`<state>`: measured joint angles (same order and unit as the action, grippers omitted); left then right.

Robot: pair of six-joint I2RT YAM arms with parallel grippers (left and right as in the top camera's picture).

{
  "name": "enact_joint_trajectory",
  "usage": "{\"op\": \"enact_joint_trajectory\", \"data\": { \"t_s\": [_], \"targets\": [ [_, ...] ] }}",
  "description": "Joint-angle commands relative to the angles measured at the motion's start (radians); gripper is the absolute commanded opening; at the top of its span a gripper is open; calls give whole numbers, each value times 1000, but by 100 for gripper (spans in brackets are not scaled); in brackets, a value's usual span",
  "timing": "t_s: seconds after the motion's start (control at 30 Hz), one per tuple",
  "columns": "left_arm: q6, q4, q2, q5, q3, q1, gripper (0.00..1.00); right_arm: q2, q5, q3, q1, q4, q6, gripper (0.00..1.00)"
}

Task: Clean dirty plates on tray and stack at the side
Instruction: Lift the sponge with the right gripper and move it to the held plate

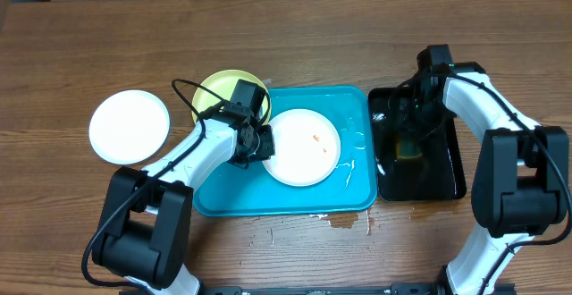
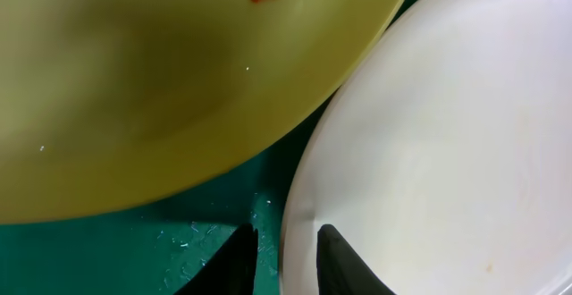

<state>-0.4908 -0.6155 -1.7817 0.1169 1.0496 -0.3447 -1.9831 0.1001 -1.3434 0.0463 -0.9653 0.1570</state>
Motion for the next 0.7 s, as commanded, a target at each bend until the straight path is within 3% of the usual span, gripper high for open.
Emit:
{"op": "enact_joint_trajectory", "data": {
  "t_s": [0.0, 0.1, 0.33, 0.67],
  "targets": [
    [23, -5, -14, 7, 9, 4, 25, 25, 4, 16, 5, -10, 1, 25],
    [23, -4, -14, 7, 9, 4, 25, 25, 3, 8, 5, -11, 1, 4],
    [23, -4, -14, 6, 9, 4, 26, 92, -32, -92, 9, -115, 0, 4],
    [23, -4, -14, 7, 9, 4, 26, 199, -202, -93, 61, -190, 44, 4]
  ]
}}
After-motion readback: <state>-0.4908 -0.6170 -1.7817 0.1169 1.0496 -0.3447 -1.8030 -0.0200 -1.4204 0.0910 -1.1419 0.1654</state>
